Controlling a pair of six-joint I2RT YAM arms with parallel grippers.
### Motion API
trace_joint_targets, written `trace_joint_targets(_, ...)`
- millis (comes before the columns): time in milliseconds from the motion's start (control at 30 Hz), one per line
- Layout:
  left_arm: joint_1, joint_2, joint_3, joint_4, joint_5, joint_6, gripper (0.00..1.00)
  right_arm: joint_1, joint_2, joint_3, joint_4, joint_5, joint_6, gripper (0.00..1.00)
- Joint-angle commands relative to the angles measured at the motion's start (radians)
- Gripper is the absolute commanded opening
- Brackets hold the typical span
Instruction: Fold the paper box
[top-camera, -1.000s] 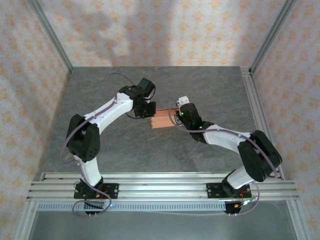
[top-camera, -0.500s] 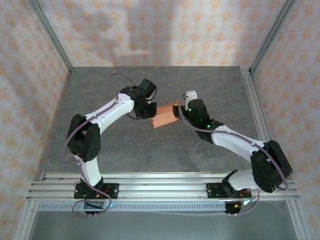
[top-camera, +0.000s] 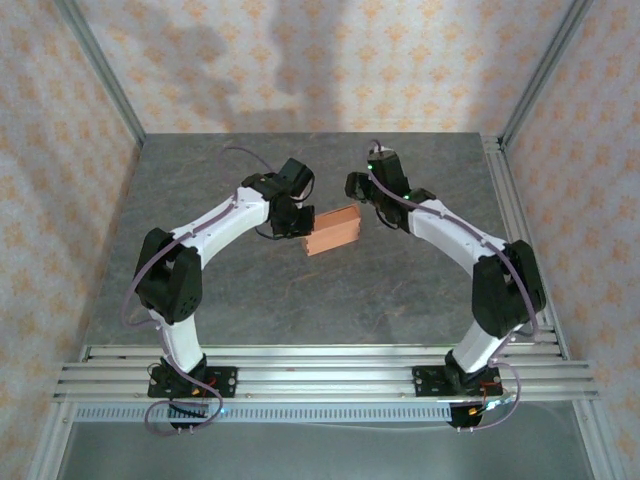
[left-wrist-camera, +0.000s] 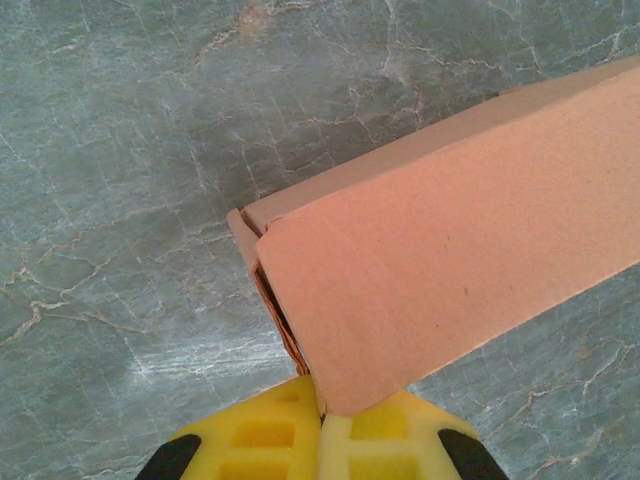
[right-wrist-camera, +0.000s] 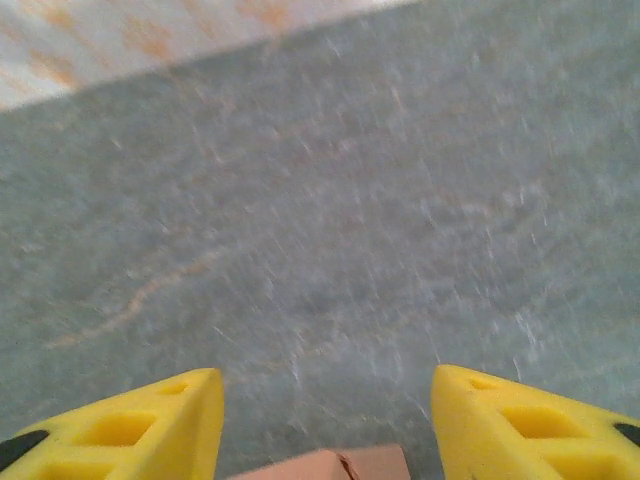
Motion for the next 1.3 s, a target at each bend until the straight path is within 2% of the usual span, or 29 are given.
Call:
trace_joint_targets(0, -0.015, 0.042, -0.022, -0.04, 0.002, 0.013, 0.0, -0.003, 0.031, 0.009, -0.125, -0.032, 0.03, 0.54)
trace_joint_targets(100, -0.016, 0.032, -0.019, -0.04, 0.008, 0.011, 0.05, -0.003, 0.047, -0.015, -0.11, -0.057, 0.052, 0.51)
trace_joint_targets(333, -0.016, -0.012, 0.0, -0.057, 0.0, 0.014, 0.27, -0.003, 0.063, -0.055, -0.067, -0.049, 0.081, 0.47)
trace_joint_targets(567, -0.016, -0.078, 0.01, -0.05, 0.034, 0.017, 0.38, -0.003, 0.082, -0.073, -0.045, -0.052, 0.092, 0.45)
trace_joint_targets(767, 0.003, -0.161, -0.035, 0.094, 0.135, -0.035, 0.51, -0.004, 0.08, -0.088, -0.037, -0.047, 0.091, 0.45)
trace_joint_targets(800, 0.008, -0.17, -0.048, 0.117, 0.136, -0.05, 0.53, -0.003, 0.08, -0.094, -0.036, -0.047, 0.091, 0.45)
trace_joint_targets(833, 0.013, -0.176, -0.059, 0.132, 0.125, -0.062, 0.61, -0.003, 0.078, -0.098, -0.031, -0.047, 0.091, 0.45)
trace_joint_targets(867, 0.017, -0.178, -0.069, 0.146, 0.115, -0.074, 0.63, -0.003, 0.075, -0.104, -0.026, -0.047, 0.092, 0.45)
trace_joint_targets(1000, 0.057, -0.159, -0.11, 0.215, 0.1, -0.136, 0.63, -0.003, 0.063, -0.128, 0.005, -0.06, 0.09, 0.44)
trace_joint_targets(1267, 0.066, -0.079, -0.118, 0.238, 0.075, -0.154, 0.48, -0.003, 0.05, -0.143, 0.021, -0.084, 0.085, 0.44)
